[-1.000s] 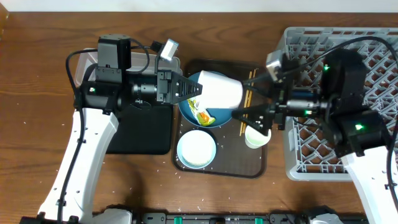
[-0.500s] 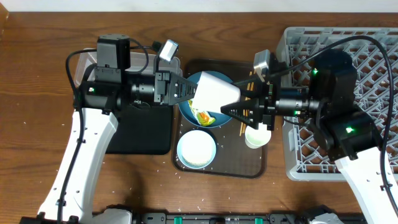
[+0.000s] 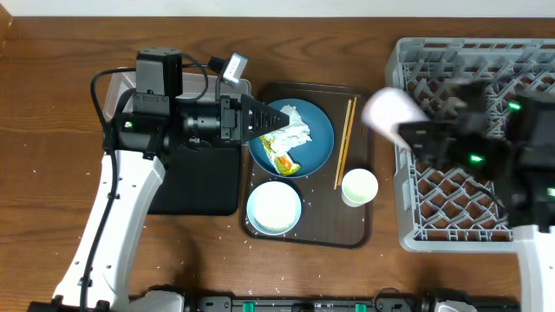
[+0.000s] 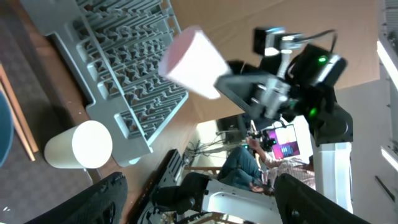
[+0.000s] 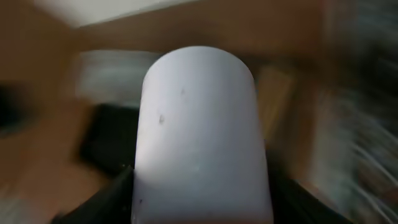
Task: Sort waste into correct bins and load items into the dishwasher rack
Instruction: 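Carry the pink cup with the right gripper into the dish rack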
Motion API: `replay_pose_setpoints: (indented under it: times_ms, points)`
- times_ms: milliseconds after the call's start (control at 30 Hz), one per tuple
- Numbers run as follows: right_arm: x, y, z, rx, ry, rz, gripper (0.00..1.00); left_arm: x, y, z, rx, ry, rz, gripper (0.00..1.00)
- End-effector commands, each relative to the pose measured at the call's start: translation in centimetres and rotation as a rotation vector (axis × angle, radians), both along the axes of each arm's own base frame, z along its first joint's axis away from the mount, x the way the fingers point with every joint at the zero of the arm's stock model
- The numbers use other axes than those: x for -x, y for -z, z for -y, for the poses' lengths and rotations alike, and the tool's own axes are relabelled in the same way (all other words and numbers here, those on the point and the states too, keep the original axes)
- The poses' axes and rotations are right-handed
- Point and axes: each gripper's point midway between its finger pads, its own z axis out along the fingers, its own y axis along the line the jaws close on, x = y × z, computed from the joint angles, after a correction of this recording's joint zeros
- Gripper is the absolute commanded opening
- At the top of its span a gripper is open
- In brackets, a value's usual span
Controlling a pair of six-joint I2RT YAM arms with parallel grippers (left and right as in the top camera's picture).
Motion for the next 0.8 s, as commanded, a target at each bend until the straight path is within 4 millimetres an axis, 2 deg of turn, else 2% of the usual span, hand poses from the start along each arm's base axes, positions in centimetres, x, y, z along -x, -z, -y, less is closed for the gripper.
replay_pose_setpoints:
  times_ms: [0, 67, 100, 300, 533, 600, 667, 767]
  points:
    - [1.5, 2.7, 9.9, 0.228, 0.450, -0.166, 0.46, -0.2, -0.2, -0.1, -0.008, -0.010, 0.024, 0.79]
    - [3.3, 4.0, 12.4, 0.252, 0.588, -0.268, 0.45, -0.2, -0.2, -0.1, -0.008, -0.010, 0.024, 0.79]
    - [3.8, 4.5, 12.7, 0.242, 0.617, -0.303, 0.45, -0.2, -0.1, -0.1, -0.010, -0.012, 0.024, 0.79]
    - [5.2, 7.6, 12.8, 0.237, 0.624, -0.496, 0.45, -0.2, -0.1, -0.1, -0.010, -0.011, 0.023, 0.79]
    - [4.9, 12.1, 13.0, 0.235, 0.583, -0.713, 0.51, -0.1, 0.0, -0.1, -0.012, -0.011, 0.010, 0.79]
    - [4.7, 13.1, 13.0, 0.232, 0.575, -0.753, 0.58, 0.0, 0.1, -0.1, -0.012, -0.011, 0.006, 0.79]
    - [4.6, 13.9, 12.9, 0.221, 0.563, -0.786, 0.74, 0.0, 0.1, -0.1, -0.013, -0.010, 0.003, 0.79]
    - [4.5, 13.9, 12.9, 0.222, 0.563, -0.788, 0.85, -0.1, 0.4, 0.0, -0.030, -0.021, 0.005, 0.79]
